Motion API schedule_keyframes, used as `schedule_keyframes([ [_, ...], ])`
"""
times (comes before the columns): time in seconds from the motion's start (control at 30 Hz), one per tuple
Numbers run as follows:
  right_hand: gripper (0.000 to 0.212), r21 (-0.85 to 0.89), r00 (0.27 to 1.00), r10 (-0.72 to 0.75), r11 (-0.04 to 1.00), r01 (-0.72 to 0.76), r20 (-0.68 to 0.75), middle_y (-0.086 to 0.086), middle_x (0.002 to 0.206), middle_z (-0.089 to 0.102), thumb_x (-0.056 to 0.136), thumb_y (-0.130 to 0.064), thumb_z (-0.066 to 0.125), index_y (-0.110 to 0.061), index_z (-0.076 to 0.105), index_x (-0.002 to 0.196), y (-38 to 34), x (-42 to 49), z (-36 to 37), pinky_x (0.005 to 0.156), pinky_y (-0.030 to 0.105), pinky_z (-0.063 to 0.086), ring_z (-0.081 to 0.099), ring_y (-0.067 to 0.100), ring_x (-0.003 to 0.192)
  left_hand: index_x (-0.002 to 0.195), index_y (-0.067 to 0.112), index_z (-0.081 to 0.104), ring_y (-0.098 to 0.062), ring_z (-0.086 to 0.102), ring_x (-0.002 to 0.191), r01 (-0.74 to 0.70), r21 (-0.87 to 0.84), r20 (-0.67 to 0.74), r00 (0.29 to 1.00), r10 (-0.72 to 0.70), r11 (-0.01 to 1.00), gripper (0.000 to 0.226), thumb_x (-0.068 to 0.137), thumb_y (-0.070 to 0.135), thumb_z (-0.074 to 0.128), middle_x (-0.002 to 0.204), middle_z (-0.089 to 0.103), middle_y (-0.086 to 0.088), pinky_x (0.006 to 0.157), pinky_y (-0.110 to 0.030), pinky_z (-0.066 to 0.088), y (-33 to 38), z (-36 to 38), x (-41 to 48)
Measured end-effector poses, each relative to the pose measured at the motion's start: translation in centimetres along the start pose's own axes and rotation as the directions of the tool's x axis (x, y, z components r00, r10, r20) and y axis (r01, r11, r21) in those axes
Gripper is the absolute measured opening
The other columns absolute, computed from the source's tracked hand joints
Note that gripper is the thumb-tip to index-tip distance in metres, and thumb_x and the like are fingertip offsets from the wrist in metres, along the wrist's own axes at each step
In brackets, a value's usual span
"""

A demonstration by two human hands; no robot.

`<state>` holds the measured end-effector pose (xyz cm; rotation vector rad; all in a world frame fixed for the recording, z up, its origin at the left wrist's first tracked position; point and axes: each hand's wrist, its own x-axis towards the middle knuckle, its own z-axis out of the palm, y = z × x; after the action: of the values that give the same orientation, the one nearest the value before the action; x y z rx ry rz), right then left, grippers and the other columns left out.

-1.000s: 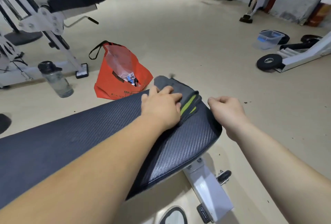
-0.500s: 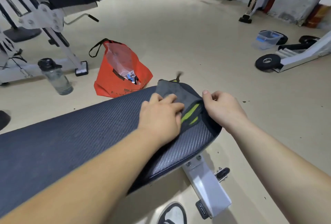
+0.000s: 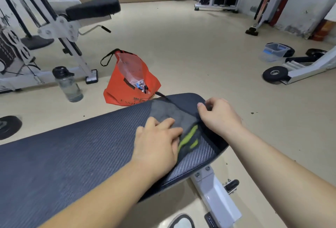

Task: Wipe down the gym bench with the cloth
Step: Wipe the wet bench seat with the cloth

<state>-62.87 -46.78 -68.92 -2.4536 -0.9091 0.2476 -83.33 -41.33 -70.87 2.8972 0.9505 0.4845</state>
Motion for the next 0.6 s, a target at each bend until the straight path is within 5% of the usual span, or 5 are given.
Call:
schedule_keyframes([
  [0.17, 0.039, 0.016, 0.996, -0.086, 0.996, 0.086, 0.014, -0.001, 0.123, 0.064, 0.093, -0.054, 0.049, -0.029, 0.068, 0.116, -2.1, -0.5, 0.6, 0.095, 0.042, 0.053, 0.060, 0.026, 0.120, 0.127, 0.054, 0.060, -0.012, 0.052, 0.109, -0.429, -0.199, 0.143, 0.877, 0.459, 0.881, 0.033, 0.098, 0.050, 0.045, 0.144, 0.052, 0.031, 0.082, -0.037, 0.045, -2.8, -2.8, -3.2],
  [0.23, 0.035, 0.011, 0.992, -0.126, 0.992, 0.126, 0.010, -0.001, 0.121, 0.064, 0.093, -0.051, 0.051, -0.029, 0.069, 0.113, -2.8, -0.8, 1.0, 0.096, 0.042, 0.052, 0.060, 0.026, 0.119, 0.129, 0.056, 0.058, -0.014, 0.051, 0.114, -0.323, -0.138, 0.181, 0.921, 0.345, 0.936, 0.035, 0.098, 0.051, 0.044, 0.147, 0.049, 0.032, 0.087, -0.039, 0.045, -5.7, -2.5, -1.2],
  [0.3, 0.035, 0.006, 0.985, -0.171, 0.985, 0.171, 0.022, -0.002, 0.118, 0.065, 0.093, -0.050, 0.051, -0.027, 0.071, 0.111, -3.6, -1.1, 1.5, 0.095, 0.039, 0.052, 0.060, 0.024, 0.118, 0.129, 0.053, 0.060, -0.021, 0.051, 0.120, -0.012, -0.033, 0.136, 0.991, 0.017, 0.999, 0.033, 0.099, 0.048, 0.047, 0.148, 0.051, 0.027, 0.092, -0.043, 0.047, -7.9, -2.1, 0.8],
  [0.4, 0.038, 0.017, 0.970, -0.238, 0.971, 0.238, 0.043, -0.003, 0.112, 0.068, 0.090, -0.052, 0.048, -0.026, 0.072, 0.106, -5.0, -1.3, 2.4, 0.095, 0.043, 0.054, 0.061, 0.023, 0.117, 0.125, 0.045, 0.064, -0.029, 0.048, 0.120, 0.239, 0.124, 0.062, 0.967, -0.248, 0.963, 0.032, 0.098, 0.046, 0.046, 0.144, 0.055, 0.018, 0.090, -0.045, 0.045, -6.9, -1.6, 1.5],
  [0.6, 0.030, -0.033, 0.937, -0.337, 0.940, 0.341, 0.088, 0.002, 0.108, 0.070, 0.094, -0.046, 0.053, -0.024, 0.073, 0.100, -8.6, -1.3, 4.7, 0.091, 0.043, 0.054, 0.061, 0.028, 0.114, 0.128, 0.053, 0.061, -0.020, 0.052, 0.102, -0.233, -0.023, 0.078, 0.969, 0.234, 0.972, 0.041, 0.096, 0.057, 0.037, 0.140, 0.057, 0.026, 0.081, -0.040, 0.049, -10.4, -3.1, -2.9],
])
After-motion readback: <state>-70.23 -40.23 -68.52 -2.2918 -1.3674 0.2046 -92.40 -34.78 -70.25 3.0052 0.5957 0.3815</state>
